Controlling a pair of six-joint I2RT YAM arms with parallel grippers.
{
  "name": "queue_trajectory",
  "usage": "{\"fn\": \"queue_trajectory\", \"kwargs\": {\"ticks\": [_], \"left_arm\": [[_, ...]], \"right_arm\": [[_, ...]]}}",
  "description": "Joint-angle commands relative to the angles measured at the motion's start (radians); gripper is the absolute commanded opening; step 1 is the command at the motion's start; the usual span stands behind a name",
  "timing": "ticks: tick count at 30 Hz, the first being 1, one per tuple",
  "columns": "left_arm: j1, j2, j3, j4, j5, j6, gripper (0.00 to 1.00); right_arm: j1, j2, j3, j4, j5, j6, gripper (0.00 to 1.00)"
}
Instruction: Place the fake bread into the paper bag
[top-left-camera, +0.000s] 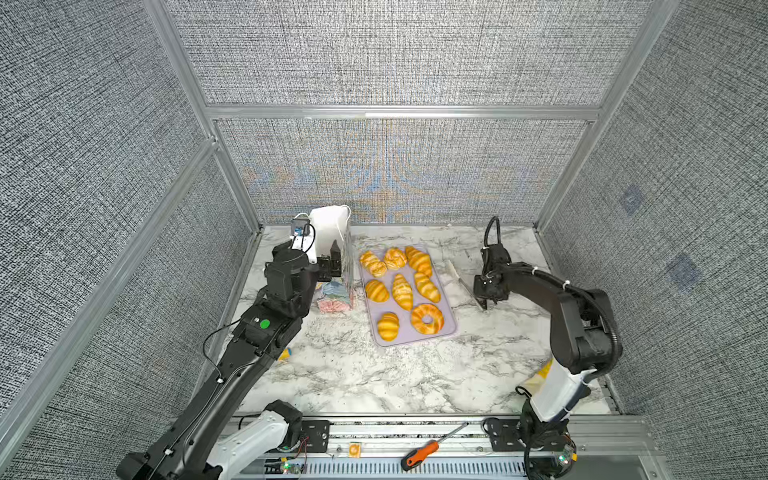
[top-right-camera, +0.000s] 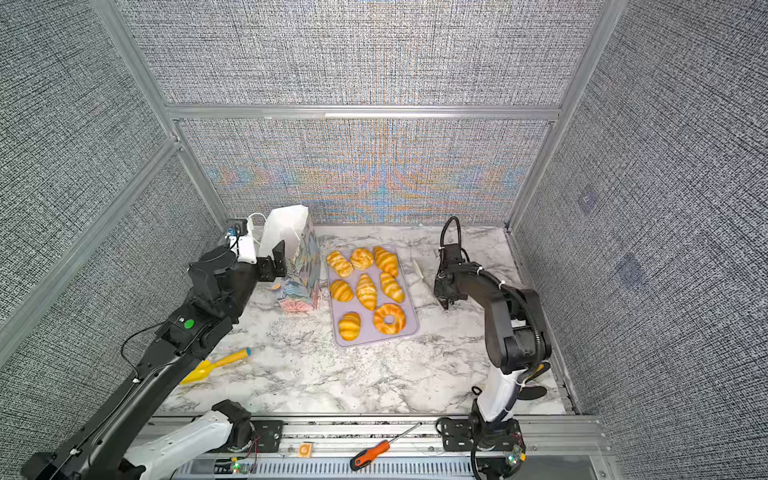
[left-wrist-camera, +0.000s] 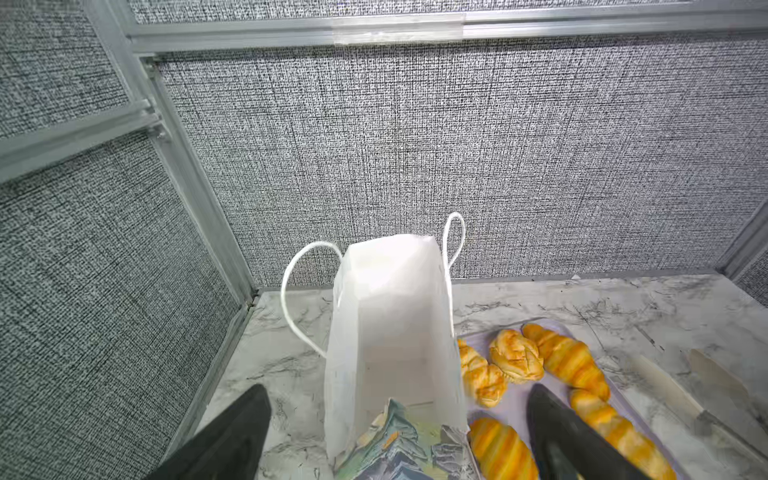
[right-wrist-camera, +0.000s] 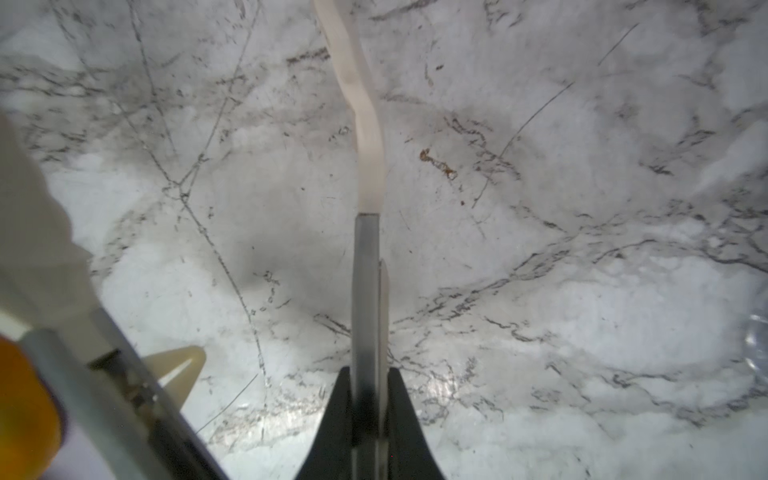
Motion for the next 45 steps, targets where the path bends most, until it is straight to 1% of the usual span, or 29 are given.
{"fn": "queue_trajectory", "kwargs": {"ticks": [1,5,9,10,12,14,17,20,23,24,27,28,29,31,32,35,41,43,45], "left_arm": [[-0.034,0.034,0.034,0.033,-0.033,0.045,0.97],[-0.073,0.100,0.093,0.046,0.025,0.066,0.97],[-0.077,0.154,0.107,0.115,0.183,0.087,0.99],[-0.077,0.172,0.110,0.129,0.204,0.096,0.99],[-0.077,0.210,0.131,0.143,0.212,0.084,0.99],[-0.076,0.245,0.155,0.162,0.271,0.084,0.99],[-0.075,0.319,0.222,0.160,0.412,0.071,0.99],[-0.070,0.401,0.287,0.170,0.546,0.041,0.99],[-0.052,0.477,0.307,0.244,0.724,0.004,0.99],[-0.045,0.503,0.319,0.254,0.762,-0.012,0.99],[-0.007,0.598,0.365,0.286,0.918,-0.077,0.99],[0.010,0.629,0.376,0.313,0.986,-0.111,0.99],[0.026,0.660,0.382,0.358,1.073,-0.150,0.99],[0.041,0.714,0.392,0.447,1.203,-0.227,0.99],[0.043,0.742,0.409,0.472,1.246,-0.255,0.99],[0.037,0.817,0.473,0.475,1.313,-0.292,0.99],[0.020,0.896,0.530,0.487,1.302,-0.304,0.99],[0.012,0.933,0.563,0.474,1.308,-0.307,0.97],[0.005,0.967,0.592,0.470,1.314,-0.310,0.90]], "right_arm": [[-0.019,-0.044,-0.014,0.051,-0.066,0.000,0.09],[-0.037,-0.105,-0.038,0.072,-0.105,-0.032,0.07],[-0.065,-0.180,-0.078,0.119,-0.155,-0.055,0.06],[-0.080,-0.191,-0.090,0.137,-0.189,-0.057,0.07],[-0.106,-0.203,-0.099,0.159,-0.261,-0.068,0.06],[-0.126,-0.211,-0.103,0.171,-0.326,-0.077,0.06],[-0.148,-0.240,-0.126,0.214,-0.433,-0.081,0.06],[-0.175,-0.266,-0.151,0.267,-0.529,-0.055,0.06],[-0.201,-0.269,-0.158,0.317,-0.653,-0.026,0.06],[-0.205,-0.267,-0.162,0.337,-0.682,-0.016,0.06],[-0.214,-0.247,-0.153,0.358,-0.764,-0.006,0.06],[-0.217,-0.238,-0.144,0.360,-0.801,0.000,0.06],[-0.219,-0.233,-0.138,0.368,-0.838,0.006,0.06],[-0.221,-0.228,-0.135,0.396,-0.896,0.028,0.06],[-0.222,-0.227,-0.134,0.414,-0.922,0.042,0.06],[-0.222,-0.221,-0.135,0.466,-0.981,0.087,0.06],[-0.217,-0.187,-0.118,0.534,-1.036,0.165,0.06],[-0.211,-0.177,-0.109,0.548,-1.056,0.184,0.06],[-0.201,-0.173,-0.102,0.565,-1.069,0.201,0.06]]}}
